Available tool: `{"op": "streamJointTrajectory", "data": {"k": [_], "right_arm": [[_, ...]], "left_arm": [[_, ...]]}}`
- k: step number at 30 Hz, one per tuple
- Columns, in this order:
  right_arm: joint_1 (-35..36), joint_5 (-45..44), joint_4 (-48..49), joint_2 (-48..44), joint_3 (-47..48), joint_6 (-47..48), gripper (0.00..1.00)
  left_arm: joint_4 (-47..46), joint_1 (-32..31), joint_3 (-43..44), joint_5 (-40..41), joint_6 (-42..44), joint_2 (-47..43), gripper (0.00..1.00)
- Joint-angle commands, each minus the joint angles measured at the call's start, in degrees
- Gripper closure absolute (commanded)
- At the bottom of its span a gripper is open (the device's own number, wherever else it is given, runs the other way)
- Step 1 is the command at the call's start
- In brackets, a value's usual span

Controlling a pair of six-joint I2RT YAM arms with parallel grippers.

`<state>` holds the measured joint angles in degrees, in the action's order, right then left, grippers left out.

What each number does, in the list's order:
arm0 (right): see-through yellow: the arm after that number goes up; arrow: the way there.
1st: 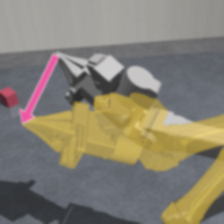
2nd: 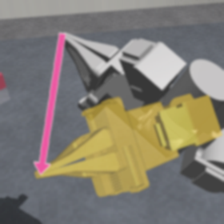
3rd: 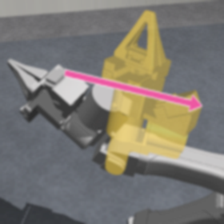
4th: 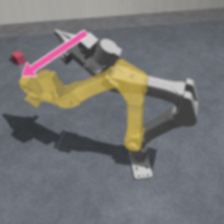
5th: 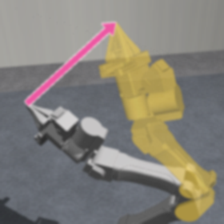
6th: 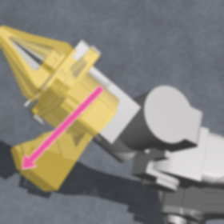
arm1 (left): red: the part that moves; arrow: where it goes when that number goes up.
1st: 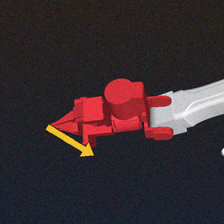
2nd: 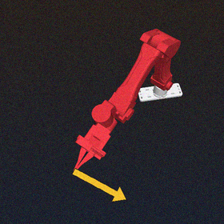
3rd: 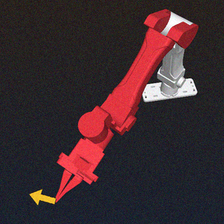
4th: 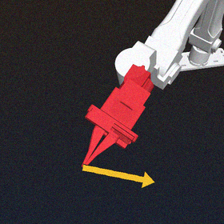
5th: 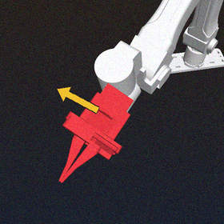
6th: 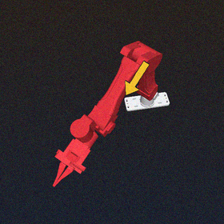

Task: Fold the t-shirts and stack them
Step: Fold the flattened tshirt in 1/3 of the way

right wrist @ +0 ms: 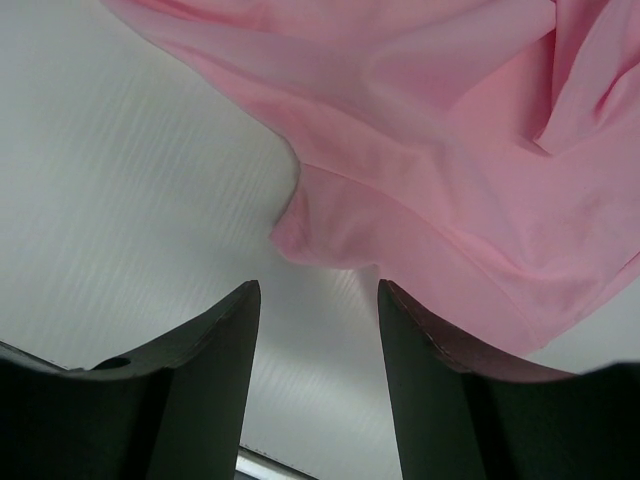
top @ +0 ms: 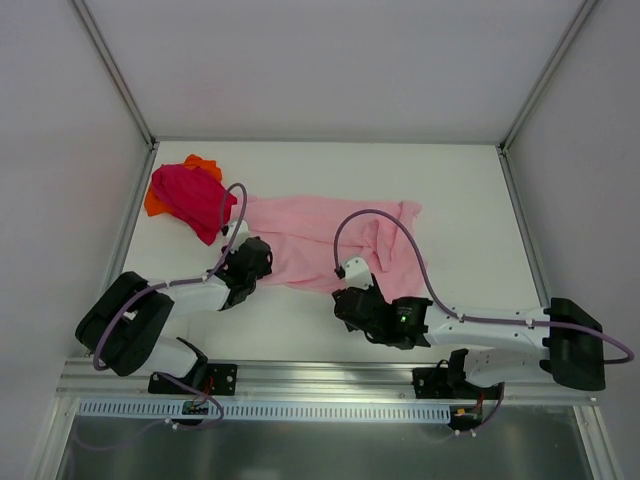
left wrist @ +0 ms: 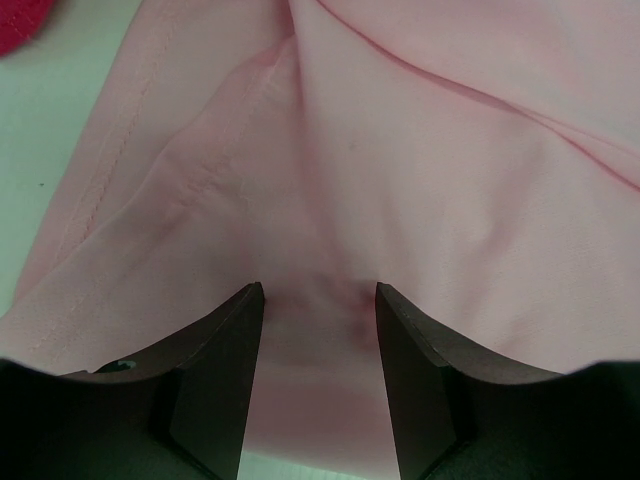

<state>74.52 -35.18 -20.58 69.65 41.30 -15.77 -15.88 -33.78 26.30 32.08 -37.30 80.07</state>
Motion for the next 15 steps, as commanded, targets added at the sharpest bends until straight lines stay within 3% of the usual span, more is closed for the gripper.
{"op": "streamJointTrajectory", "data": {"k": [1,10,15], "right_arm": [[0.36,-3.05,2.55,-0.75,-1.39,-3.48,0.45],[0.27,-4.81,6.25,13.84,1.06,-5.15,0.43],[0.27,-5.34,6.60,13.50,0.02,-4.97,0.43]], "left_arm": [[-2.67,-0.23,0.15,2.03,-2.25,1.31,0.51],[4.01,-0.23,-1.34,4.93,-7.69,-2.28,0.51],[-4.05,-0.23,-7.84,3.09,-9.90,-7.11,0.50]]}}
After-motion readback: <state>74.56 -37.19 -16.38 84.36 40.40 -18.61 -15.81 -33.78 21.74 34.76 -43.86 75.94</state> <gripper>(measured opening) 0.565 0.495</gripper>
